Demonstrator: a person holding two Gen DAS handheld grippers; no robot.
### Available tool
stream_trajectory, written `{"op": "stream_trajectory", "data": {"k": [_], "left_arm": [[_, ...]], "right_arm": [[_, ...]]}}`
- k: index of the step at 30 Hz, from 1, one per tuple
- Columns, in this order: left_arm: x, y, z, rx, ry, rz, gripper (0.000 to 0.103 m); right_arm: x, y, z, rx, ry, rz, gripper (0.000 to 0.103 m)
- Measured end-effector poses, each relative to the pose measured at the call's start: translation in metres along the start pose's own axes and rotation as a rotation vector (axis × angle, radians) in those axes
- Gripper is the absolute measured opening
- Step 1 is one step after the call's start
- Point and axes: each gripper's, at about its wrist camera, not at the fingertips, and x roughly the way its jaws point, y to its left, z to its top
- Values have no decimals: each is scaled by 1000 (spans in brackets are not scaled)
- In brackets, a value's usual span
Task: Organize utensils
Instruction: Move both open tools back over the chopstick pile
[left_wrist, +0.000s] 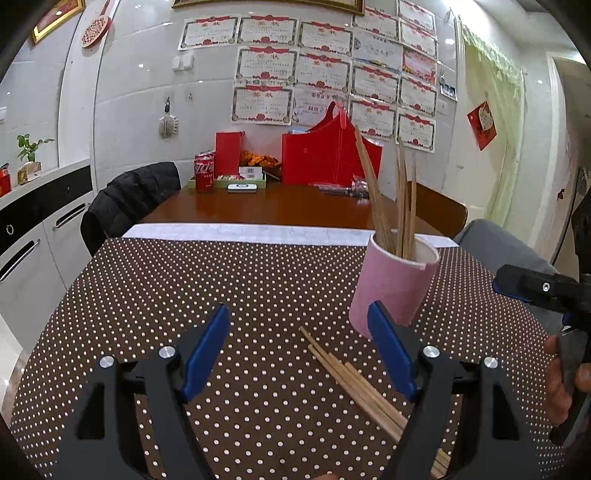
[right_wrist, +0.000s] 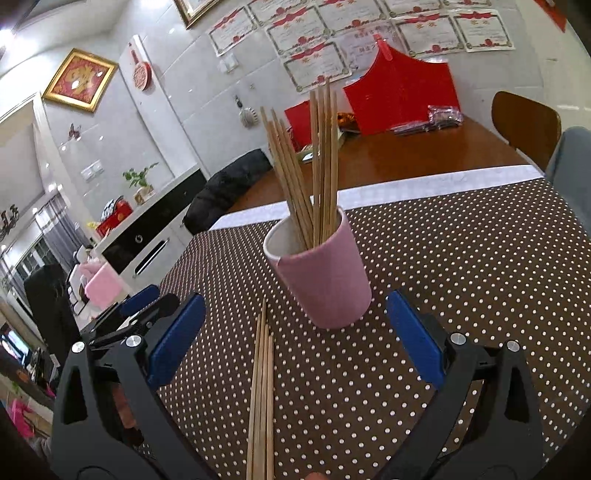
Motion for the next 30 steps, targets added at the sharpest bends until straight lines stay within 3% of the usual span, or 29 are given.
{"op": "stream_trajectory", "data": {"k": [9,20,30], "left_arm": [[17,-9,-10,9,160,33,76],[10,-39,-62,43,337,19,76],[15,-62,-88,31,396,15,76]], "right_arm": [[15,-7,-14,-28,167,-13,97],[22,-27,-22,-15,238,-20,97],[28,-25,-29,-23,273,-10,97]]}}
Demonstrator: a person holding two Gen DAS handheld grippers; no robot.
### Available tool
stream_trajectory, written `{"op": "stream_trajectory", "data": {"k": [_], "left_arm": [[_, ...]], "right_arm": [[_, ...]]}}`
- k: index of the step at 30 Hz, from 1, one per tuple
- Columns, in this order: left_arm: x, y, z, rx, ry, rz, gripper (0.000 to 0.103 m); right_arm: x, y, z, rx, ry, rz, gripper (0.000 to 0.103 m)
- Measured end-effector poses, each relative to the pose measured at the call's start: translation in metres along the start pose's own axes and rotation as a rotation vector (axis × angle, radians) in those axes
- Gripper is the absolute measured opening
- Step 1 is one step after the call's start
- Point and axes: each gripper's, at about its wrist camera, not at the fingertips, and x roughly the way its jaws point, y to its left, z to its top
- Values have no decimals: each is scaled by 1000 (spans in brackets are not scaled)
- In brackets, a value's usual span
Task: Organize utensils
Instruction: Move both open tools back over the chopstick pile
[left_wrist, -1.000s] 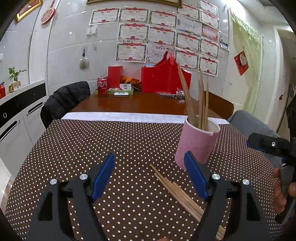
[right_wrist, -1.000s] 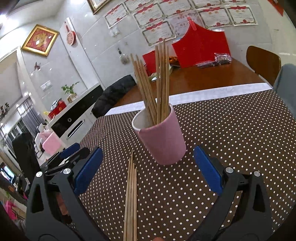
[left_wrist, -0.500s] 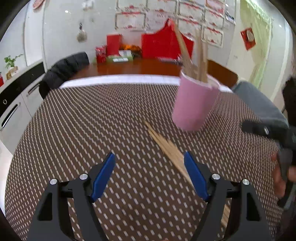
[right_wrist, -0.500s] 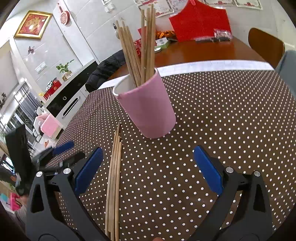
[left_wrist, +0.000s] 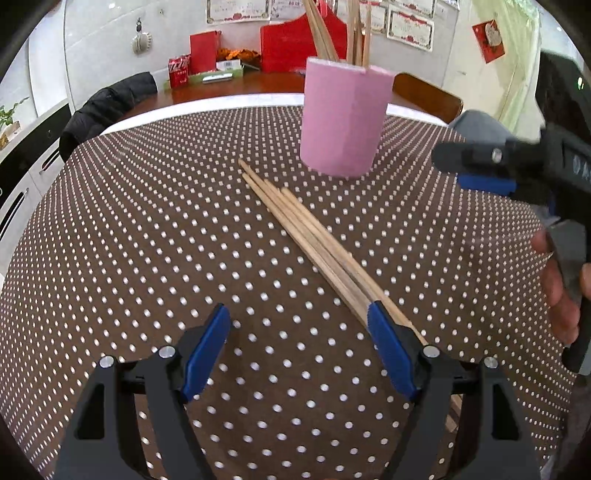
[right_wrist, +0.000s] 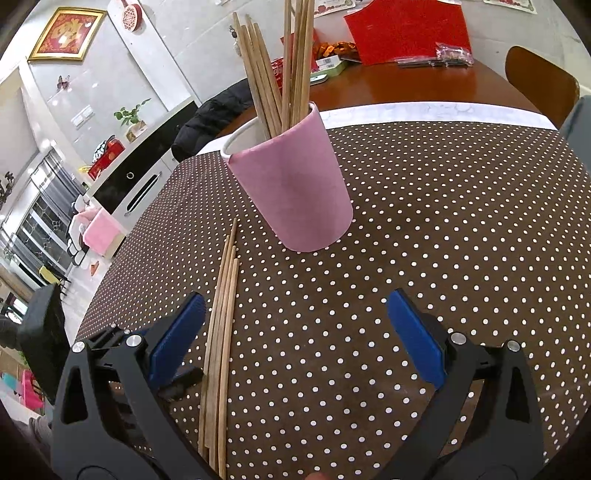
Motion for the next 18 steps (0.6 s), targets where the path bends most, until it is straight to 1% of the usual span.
{"op": "stream_trajectory", "data": {"k": [3,6,13,18], "left_arm": [[-1,-3,-4,-23,-1,14,76],[-2,-5,-7,-67,0,37,80],[-4,-14,-8,-196,-3,151,83],[-5,-15,-7,-257,-7,189,83]], "right_arm": [[1,-1,0,4,3,-3,97],[3,-3,0,9,8,-2,97],[-1,-8,1,22,0,2,97],[-5,-12,1,32,-4,7,97]]}}
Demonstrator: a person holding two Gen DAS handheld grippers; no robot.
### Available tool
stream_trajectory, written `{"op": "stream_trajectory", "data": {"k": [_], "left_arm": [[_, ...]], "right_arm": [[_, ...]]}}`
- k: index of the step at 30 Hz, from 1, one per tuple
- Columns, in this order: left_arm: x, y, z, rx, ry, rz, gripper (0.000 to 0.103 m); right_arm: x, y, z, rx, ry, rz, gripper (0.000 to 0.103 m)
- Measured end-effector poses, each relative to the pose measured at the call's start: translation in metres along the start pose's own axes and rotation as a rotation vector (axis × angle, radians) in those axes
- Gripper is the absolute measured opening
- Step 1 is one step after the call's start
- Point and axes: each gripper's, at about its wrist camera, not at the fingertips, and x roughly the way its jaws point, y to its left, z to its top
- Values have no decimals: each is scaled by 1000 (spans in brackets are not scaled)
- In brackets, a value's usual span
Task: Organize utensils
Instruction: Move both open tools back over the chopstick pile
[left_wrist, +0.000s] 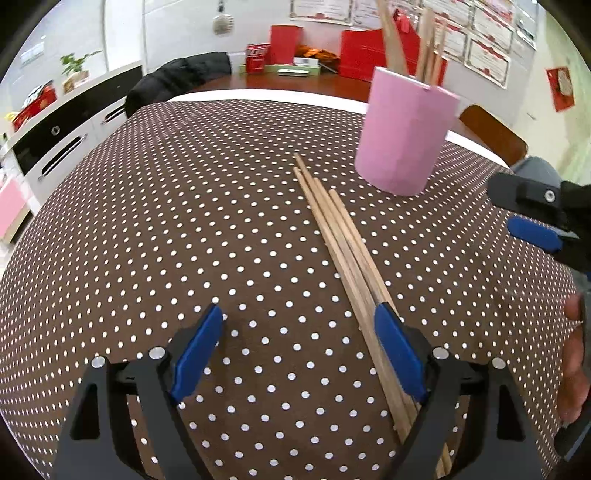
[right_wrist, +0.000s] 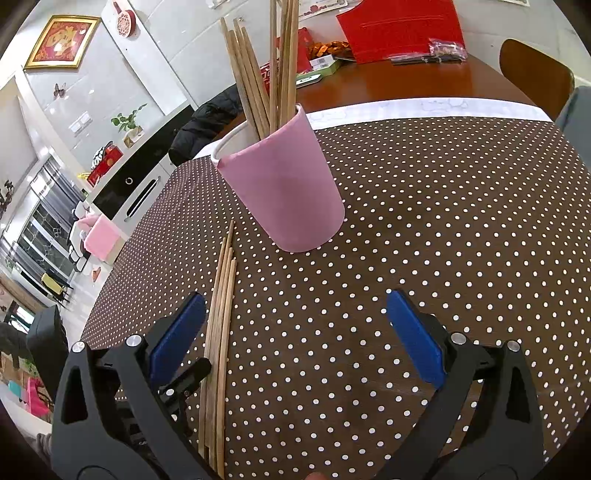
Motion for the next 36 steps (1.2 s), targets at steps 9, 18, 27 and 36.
{"op": "stream_trajectory", "data": {"k": [9,18,27,36], "left_arm": [[-3,-1,-7,-11,6,31,87],[-5,6,-8,123,25,6,88],[-4,41,-7,216,26,-60,88],[2,41,1,275,21,-77,88]], "right_arm": [[-8,-6,2,14,-13,9,97],[1,4,-1,-30,36,-6,97],[42,58,-28,-339,165,-133,97],[59,68,-34,-391,182,-199,97]]}}
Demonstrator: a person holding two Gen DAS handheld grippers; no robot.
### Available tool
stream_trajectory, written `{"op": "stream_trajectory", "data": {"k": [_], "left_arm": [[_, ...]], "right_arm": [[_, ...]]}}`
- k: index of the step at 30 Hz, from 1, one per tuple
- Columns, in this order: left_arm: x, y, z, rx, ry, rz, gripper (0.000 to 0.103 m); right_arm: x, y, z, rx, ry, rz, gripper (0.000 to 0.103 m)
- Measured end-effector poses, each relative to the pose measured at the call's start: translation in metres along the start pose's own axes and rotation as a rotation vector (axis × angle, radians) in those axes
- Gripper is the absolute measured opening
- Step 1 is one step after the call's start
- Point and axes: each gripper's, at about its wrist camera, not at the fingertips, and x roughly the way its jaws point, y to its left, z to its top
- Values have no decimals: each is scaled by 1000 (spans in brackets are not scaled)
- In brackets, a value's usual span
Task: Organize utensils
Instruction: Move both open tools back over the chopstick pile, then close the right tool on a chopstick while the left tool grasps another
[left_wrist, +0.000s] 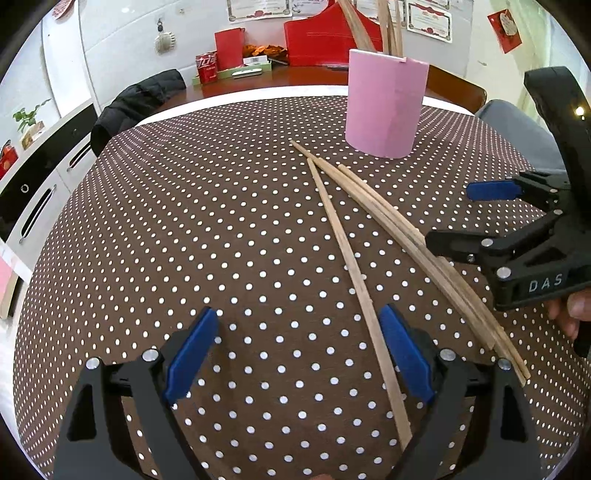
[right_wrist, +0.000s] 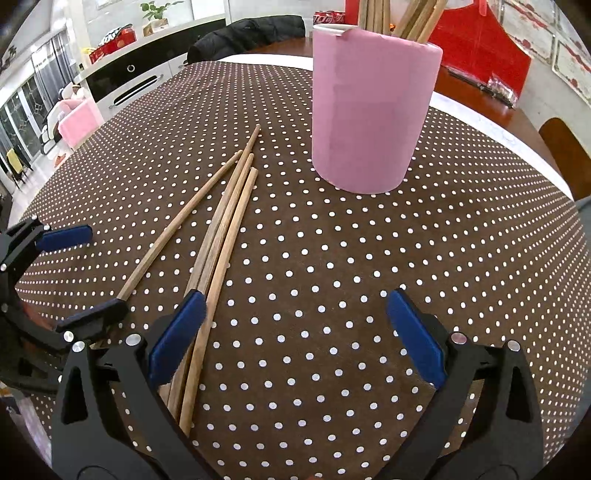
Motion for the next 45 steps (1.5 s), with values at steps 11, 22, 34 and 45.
{"op": "stream_trajectory", "data": {"k": [11,22,34,45], "left_arm": [[12,10,18,44,1,21,88],[32,17,45,69,37,4,88],[32,16,53,45,44,-68,7],[24,31,50,-28,12,-71,6]], "right_arm": [[4,18,10,19,-2,-59,79],[19,24,30,56,-30,-80,68],[12,25,22,58,-46,-31,6],[-14,2,17,142,-129,38,6]]}}
